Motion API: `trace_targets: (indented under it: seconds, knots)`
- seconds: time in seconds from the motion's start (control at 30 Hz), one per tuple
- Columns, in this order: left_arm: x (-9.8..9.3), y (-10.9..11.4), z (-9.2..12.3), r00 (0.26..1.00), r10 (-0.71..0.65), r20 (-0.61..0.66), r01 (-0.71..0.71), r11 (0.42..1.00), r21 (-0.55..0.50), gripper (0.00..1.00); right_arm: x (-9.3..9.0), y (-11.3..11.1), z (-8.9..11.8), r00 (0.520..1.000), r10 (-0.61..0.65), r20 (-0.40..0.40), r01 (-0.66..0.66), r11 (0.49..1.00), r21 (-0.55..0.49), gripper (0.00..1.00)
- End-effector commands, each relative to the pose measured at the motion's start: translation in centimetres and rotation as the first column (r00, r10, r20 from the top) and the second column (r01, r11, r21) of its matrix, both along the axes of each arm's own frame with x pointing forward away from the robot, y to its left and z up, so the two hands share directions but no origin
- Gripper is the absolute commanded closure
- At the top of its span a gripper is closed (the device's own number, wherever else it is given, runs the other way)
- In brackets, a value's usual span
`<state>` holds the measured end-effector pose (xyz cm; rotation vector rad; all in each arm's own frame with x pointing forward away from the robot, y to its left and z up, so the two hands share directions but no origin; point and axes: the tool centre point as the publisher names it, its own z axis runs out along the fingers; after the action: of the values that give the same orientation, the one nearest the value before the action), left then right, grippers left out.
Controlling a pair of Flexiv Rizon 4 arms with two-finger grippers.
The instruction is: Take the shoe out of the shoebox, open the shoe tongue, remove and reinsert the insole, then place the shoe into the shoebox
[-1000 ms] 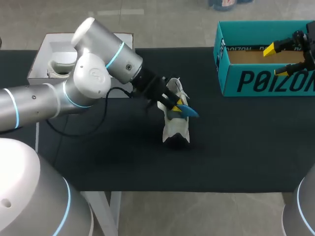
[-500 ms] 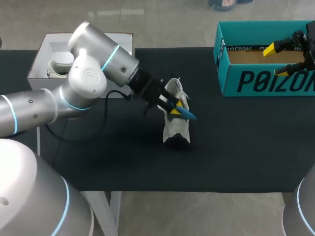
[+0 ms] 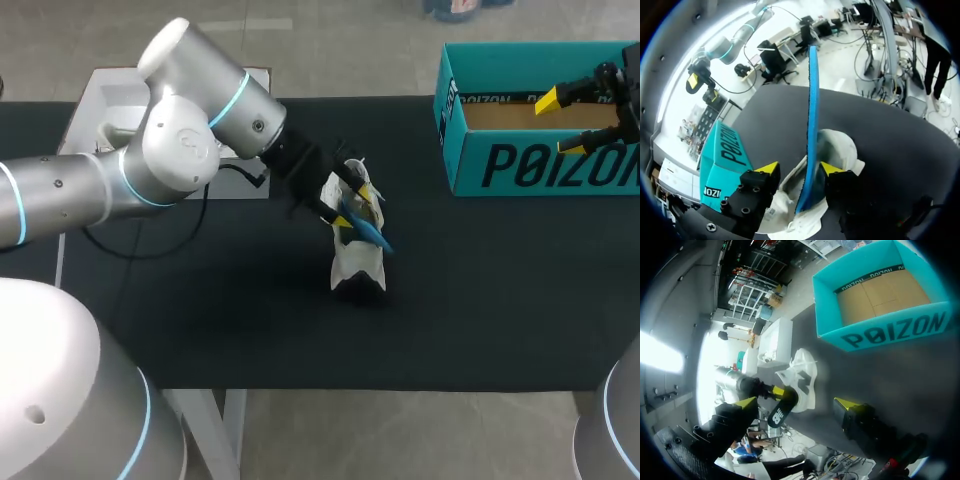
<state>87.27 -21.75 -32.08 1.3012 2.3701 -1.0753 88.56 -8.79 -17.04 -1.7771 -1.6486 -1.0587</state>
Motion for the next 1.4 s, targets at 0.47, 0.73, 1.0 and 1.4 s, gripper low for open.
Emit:
trace_targets:
  seconds: [0.47,0.73,1.0,1.4]
  knots:
    - [1.2,0.4,-2.1,0.998,0.052,0.034,-0.056,0.991,0.12,0.69,0.0,0.0,0.0,1.0,0.0,-0.001,0.0,1.0,-0.003,0.0]
    - [1.4,0.2,-2.9,0.998,0.056,0.02,-0.058,0.99,0.127,1.0,0.0,0.0,0.0,1.0,0.0,-0.001,0.0,1.0,-0.003,0.0]
    - [0.6,0.4,-2.2,0.998,0.053,-0.028,-0.051,0.997,0.054,1.0,0.0,0.0,0.0,1.0,0.0,-0.001,0.0,1.0,-0.003,0.0]
    - [-0.3,0.4,-0.3,0.993,0.0,-0.115,-0.013,0.994,-0.112,1.0,0.0,0.0,0.0,1.0,0.0,-0.001,0.0,1.0,-0.003,0.0]
